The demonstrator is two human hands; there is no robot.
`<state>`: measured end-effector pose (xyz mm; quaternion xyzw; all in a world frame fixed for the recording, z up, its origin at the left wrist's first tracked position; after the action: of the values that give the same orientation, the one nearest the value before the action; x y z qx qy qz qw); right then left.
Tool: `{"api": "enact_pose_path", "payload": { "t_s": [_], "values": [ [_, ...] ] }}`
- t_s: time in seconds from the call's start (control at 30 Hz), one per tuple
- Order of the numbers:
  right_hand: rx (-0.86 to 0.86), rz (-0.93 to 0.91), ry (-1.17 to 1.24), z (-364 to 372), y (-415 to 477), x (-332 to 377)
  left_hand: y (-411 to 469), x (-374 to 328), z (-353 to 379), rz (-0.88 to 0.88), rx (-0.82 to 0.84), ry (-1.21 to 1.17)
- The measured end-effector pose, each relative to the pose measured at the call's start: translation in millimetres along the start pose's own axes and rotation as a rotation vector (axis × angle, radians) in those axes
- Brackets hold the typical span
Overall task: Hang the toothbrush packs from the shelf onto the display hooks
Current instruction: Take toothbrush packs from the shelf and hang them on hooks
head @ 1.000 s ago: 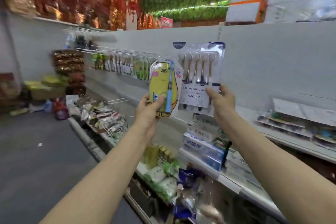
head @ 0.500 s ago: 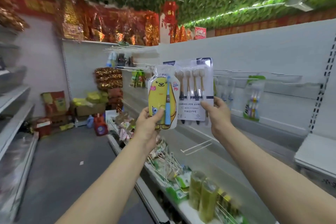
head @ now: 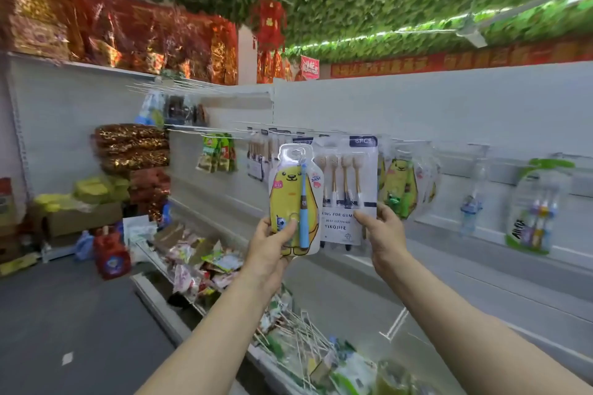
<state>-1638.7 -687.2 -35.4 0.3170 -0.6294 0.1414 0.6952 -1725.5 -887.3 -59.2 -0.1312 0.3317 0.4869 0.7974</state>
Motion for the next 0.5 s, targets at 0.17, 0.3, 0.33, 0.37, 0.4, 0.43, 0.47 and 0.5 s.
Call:
{"api": "enact_pose_path", "payload": {
  "t_s": [0.17, 0.3, 0.33, 0.37, 0.4, 0.43, 0.47, 0.5],
  "values": [
    [-0.076, 0.015, -0.064, 63.3, 27.9, -12.6, 68.6, -38.6, -37.3, -0.05, 0.018, -0.018],
    [-0.084, 0.036, -0.093, 94.6, 55.1, -29.6, 116.8, -39.4, -58.7, -0.093, 0.008, -0.018],
    [-0.085, 0.034, -0.095, 101.7, 63.1, -32.5, 126.8, -39.3, -62.5, -0.091, 0.014, -0.017],
    [-0.084, 0.029, -0.096, 108.9, 71.5, -35.2, 136.3, -39.7, -66.7, -0.085, 0.017, -0.017],
    [-0.078, 0.021, -0.092, 116.5, 79.8, -37.8, 144.8, -40.8, -70.8, -0.077, 0.018, -0.017],
    [-0.072, 0.012, -0.086, 124.8, 88.3, -40.3, 153.3, -42.6, -75.4, -0.067, 0.02, -0.022],
    [-0.068, 0.004, -0.076, 133.9, 96.9, -43.7, 162.0, -44.6, -80.2, -0.06, 0.026, -0.028],
    [-0.066, 0.0, -0.066, 143.3, 104.2, -47.8, 170.1, -46.8, -85.0, -0.059, 0.032, -0.028]
  ]
}}
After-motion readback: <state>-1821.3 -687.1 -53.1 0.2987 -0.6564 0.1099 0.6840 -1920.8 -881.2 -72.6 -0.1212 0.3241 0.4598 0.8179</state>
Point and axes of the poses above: each hand's wrist, its own y-axis towards the middle knuckle, its own z-axis out of the palm, x = y × z, the point moved 5 cm from there along y, towards the middle knuckle, and after that the axes turned 15 degrees about -y, right-handed, at the moved point
